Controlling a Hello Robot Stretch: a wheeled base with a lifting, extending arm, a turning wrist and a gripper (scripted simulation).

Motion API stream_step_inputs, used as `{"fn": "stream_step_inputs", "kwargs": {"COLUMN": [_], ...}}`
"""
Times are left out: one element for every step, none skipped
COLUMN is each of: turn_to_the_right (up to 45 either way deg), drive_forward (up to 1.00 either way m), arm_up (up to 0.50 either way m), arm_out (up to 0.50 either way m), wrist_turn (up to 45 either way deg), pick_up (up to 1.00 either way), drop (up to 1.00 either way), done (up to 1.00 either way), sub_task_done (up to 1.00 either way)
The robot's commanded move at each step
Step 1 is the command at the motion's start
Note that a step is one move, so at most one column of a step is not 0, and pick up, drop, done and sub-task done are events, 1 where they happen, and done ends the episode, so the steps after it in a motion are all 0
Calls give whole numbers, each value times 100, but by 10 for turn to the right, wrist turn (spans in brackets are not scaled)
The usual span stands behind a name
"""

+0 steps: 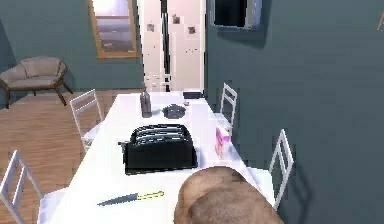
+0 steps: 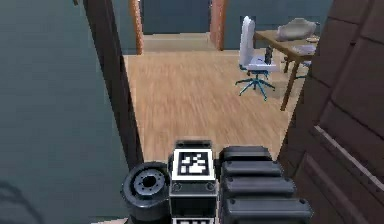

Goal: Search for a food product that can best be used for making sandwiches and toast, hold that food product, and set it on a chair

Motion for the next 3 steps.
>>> {"fn": "stream_step_inputs", "kwargs": {"turn_to_the_right": [-150, 450, 450], "drive_forward": [0, 0, 0], "arm_up": [0, 0, 0], "arm_out": [0, 0, 0], "wrist_turn": [0, 0, 0], "pick_up": [0, 0, 0], "drop": [0, 0, 0], "done": [0, 0, 0], "sub_task_done": [0, 0, 0]}}
